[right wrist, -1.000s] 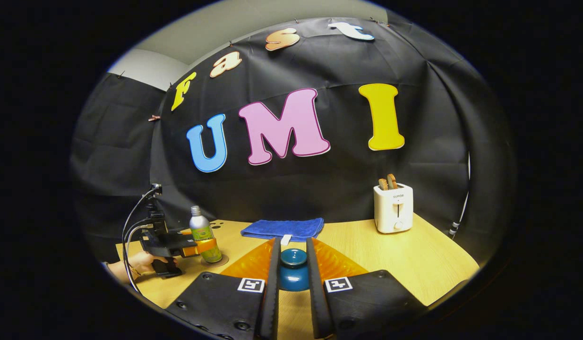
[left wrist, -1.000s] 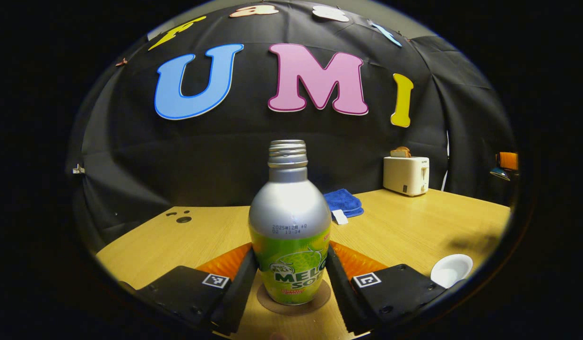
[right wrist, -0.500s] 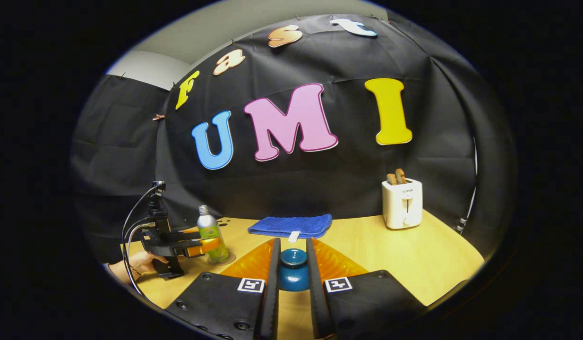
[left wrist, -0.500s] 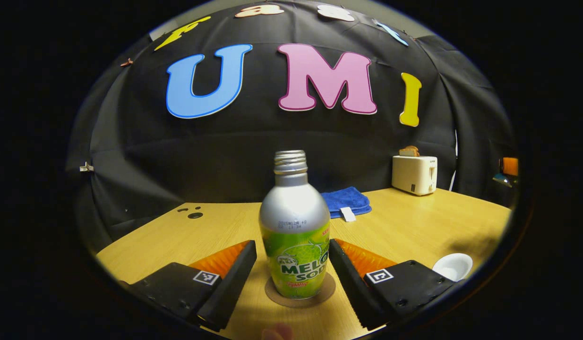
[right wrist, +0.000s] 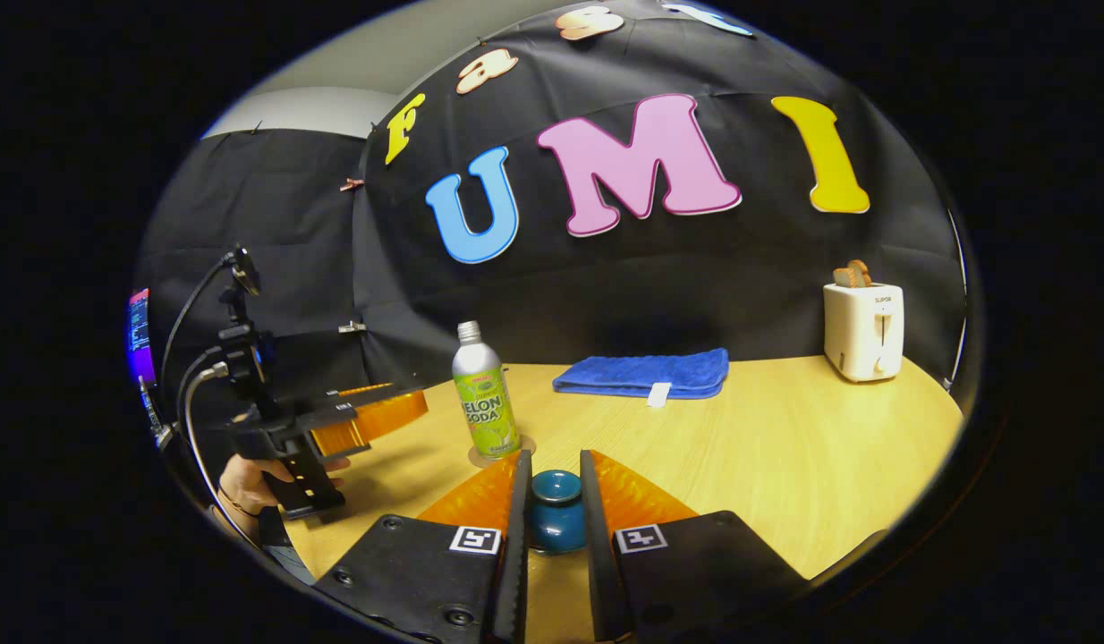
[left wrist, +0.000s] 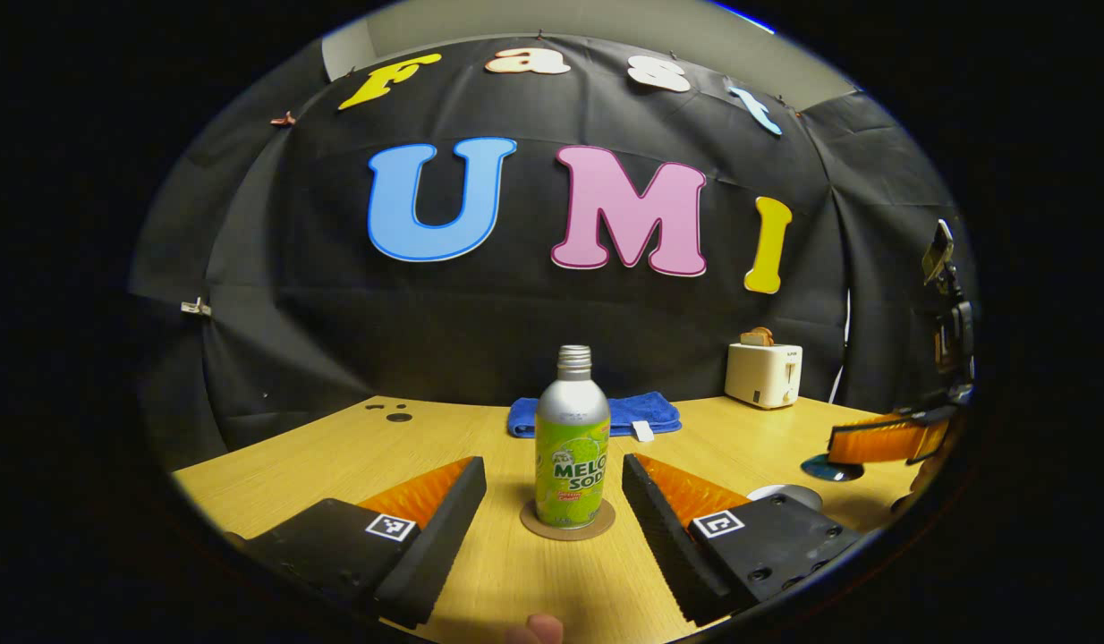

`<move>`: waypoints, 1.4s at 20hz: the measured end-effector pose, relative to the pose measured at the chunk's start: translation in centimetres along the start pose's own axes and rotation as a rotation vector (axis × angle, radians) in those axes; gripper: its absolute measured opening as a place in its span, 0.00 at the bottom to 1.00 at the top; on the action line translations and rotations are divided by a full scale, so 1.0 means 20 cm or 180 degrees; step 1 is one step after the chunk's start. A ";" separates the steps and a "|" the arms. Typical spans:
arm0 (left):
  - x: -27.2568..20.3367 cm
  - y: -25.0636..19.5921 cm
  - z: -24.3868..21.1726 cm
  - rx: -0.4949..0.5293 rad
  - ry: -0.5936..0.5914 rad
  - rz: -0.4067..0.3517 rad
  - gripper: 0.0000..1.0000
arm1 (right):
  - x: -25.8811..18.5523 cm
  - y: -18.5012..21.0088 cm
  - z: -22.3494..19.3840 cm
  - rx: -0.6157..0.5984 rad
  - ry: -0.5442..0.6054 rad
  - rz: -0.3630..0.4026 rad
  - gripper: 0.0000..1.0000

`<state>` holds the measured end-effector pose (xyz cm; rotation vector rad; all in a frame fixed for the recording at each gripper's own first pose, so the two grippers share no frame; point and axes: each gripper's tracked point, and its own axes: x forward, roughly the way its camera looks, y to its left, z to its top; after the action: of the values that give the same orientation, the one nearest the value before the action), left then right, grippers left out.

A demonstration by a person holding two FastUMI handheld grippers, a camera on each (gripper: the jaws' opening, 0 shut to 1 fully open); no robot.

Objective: Open the teacup lid with one hand, grasp the water bottle and pour water into the teacup with the other hand; after pouring, place the water bottle on the coaster and then close the teacup lid.

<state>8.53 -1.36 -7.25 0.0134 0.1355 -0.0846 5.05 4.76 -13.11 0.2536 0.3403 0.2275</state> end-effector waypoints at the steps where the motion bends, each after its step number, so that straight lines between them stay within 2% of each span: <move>1: -0.02 0.01 -0.01 0.0029 0.0025 0.0016 0.96 | 0.03 0.01 -0.02 -0.0050 0.0037 -0.0029 0.32; 12: -0.07 0.04 -0.01 0.0151 0.0089 -0.0045 0.97 | 0.14 0.01 -0.16 -0.0314 0.0262 -0.0271 0.32; 13: -0.07 0.04 -0.01 0.0161 0.0077 -0.0045 0.97 | 0.15 0.01 -0.16 -0.0319 0.0264 -0.0282 0.37; 14: -0.07 0.04 0.00 0.0174 0.0060 -0.0041 0.97 | 0.14 0.02 -0.15 -0.0335 0.0273 -0.0287 0.32; 15: -0.07 0.04 0.00 0.0185 0.0052 -0.0040 0.97 | 0.15 0.02 -0.15 -0.0355 0.0270 -0.0287 0.32; 18: -0.08 0.01 0.02 0.0178 0.0028 -0.0062 0.96 | 0.11 0.04 -0.09 -0.0336 0.0155 -0.0244 0.39; 19: -0.09 0.00 0.02 0.0158 0.0022 -0.0081 0.96 | 0.09 0.05 -0.04 -0.0302 0.0052 -0.0223 0.60; 21: -0.11 -0.04 0.04 0.0140 0.0003 -0.0118 0.96 | 0.01 0.08 0.11 -0.0257 -0.0216 -0.0194 0.75; 24: -0.14 -0.09 0.08 0.0142 -0.0043 -0.0163 0.96 | -0.19 0.07 0.36 -0.0340 -0.0626 -0.0251 0.86; 25: -0.15 -0.12 0.08 0.0124 -0.0058 -0.0199 0.96 | -0.25 0.05 0.41 -0.0394 -0.0740 -0.0303 0.97; 26: -0.16 -0.14 0.10 0.0105 -0.0077 -0.0233 0.96 | -0.33 0.03 0.46 -0.0453 -0.0834 -0.0366 1.00; 28: -0.20 -0.18 0.14 0.0067 -0.0115 -0.0267 0.96 | -0.45 -0.02 0.49 -0.0524 -0.0928 -0.0464 0.99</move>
<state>4.63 -4.62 -3.96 0.0271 0.0989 -0.1699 0.28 0.04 -1.55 0.0964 0.0496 0.0721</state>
